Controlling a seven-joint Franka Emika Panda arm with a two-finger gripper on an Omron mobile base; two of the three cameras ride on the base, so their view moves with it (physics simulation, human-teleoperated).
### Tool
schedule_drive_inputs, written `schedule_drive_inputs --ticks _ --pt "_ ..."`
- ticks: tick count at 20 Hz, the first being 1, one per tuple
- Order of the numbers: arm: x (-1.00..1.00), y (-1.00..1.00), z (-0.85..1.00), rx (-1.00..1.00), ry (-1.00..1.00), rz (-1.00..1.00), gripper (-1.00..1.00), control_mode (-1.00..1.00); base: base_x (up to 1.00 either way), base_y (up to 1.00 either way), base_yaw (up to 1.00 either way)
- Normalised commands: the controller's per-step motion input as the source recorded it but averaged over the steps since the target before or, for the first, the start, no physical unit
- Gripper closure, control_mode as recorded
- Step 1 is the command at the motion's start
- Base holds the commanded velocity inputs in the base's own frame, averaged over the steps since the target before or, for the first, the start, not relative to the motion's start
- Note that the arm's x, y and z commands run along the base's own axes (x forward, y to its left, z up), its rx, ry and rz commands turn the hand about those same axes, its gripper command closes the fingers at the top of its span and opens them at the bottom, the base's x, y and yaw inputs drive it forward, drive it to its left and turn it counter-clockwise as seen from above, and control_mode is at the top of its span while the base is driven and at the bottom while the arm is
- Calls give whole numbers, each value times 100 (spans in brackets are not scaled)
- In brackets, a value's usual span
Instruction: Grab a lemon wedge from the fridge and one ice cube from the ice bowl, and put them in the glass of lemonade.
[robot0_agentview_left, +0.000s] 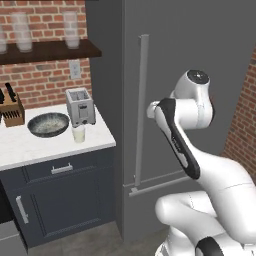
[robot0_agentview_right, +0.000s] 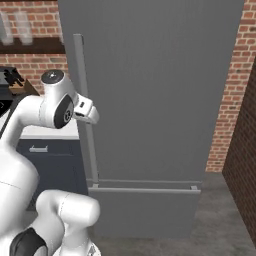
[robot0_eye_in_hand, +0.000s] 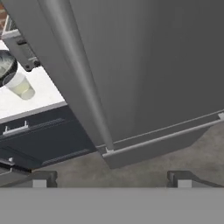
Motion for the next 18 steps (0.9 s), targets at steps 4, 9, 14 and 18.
schedule_drive_inputs --ticks 4,9,14,18 --pt "81 13 -11 5 -18 6 -100 -100 0 0 0" --pt "15 13 -9 -1 -2 22 -100 -100 0 0 0" --pt "2 41 -1 -13 12 20 -100 -100 0 0 0" --pt "40 26 -1 -19 18 5 -100 -100 0 0 0"
